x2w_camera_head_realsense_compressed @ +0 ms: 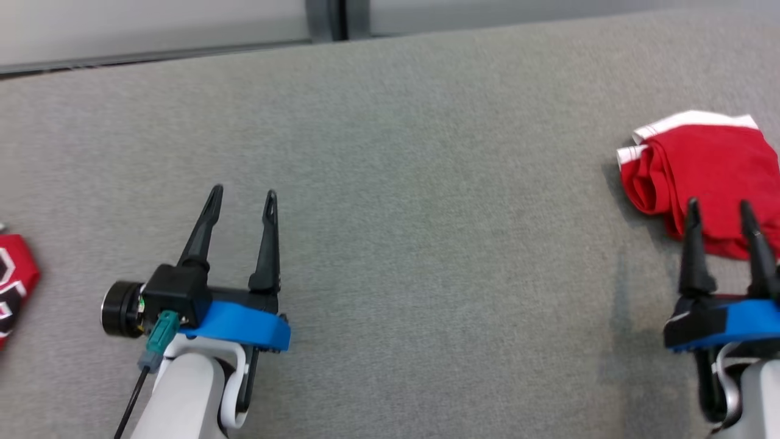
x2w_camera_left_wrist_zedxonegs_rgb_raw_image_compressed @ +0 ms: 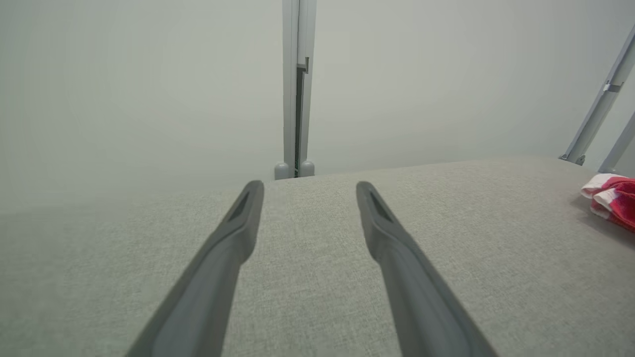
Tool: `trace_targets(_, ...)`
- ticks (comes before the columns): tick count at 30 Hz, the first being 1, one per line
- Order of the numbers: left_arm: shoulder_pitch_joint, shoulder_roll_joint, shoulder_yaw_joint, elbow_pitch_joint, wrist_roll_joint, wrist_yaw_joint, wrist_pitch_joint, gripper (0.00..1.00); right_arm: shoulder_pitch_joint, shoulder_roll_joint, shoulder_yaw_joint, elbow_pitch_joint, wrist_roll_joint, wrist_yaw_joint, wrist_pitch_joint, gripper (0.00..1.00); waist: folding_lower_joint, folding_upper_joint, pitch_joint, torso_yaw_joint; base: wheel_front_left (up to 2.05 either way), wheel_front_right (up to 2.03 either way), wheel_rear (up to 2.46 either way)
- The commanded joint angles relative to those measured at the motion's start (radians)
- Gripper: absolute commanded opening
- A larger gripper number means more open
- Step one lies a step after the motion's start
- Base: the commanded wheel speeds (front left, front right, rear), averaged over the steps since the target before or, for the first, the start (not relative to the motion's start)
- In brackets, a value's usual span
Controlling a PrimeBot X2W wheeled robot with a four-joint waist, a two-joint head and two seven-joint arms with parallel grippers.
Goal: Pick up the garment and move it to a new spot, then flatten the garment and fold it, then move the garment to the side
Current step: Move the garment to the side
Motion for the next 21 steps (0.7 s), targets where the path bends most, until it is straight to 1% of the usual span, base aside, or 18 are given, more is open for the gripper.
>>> trace_targets(1,0.014,0.003,0.007,0.002,-0.002,0.005,-0.006,1.00,0.018,0.003,0.008,-0.010,0.009,0.000,0.005,1.00,0.0002,0.0000,-0.008,0.002,0.00,0.00,0.00)
trace_targets(5,0.066,0.012,0.026,0.025,-0.021,0.018,-0.010,1.00,0.097,0.024,0.087,-0.097,0.037,0.000,0.050,1.00,0.0002,0.0000,-0.074,0.050,0.00,0.00,0.00)
trace_targets(11,0.112,0.011,0.034,0.045,-0.041,0.023,-0.014,1.00,0.171,0.033,0.110,-0.147,0.057,0.000,0.092,1.00,0.0002,0.0000,-0.145,0.116,0.00,0.00,0.00)
trace_targets(15,0.135,0.019,0.037,0.053,-0.043,0.027,-0.015,1.00,0.198,0.033,0.110,-0.157,0.061,0.000,0.107,1.00,0.0002,0.0000,-0.175,0.128,0.00,0.00,0.00)
trace_targets(21,0.179,0.033,0.029,0.064,-0.052,0.024,0.001,1.00,0.263,0.036,0.108,-0.191,0.065,0.000,0.138,1.00,0.0002,0.0000,-0.224,0.128,0.00,0.00,0.00)
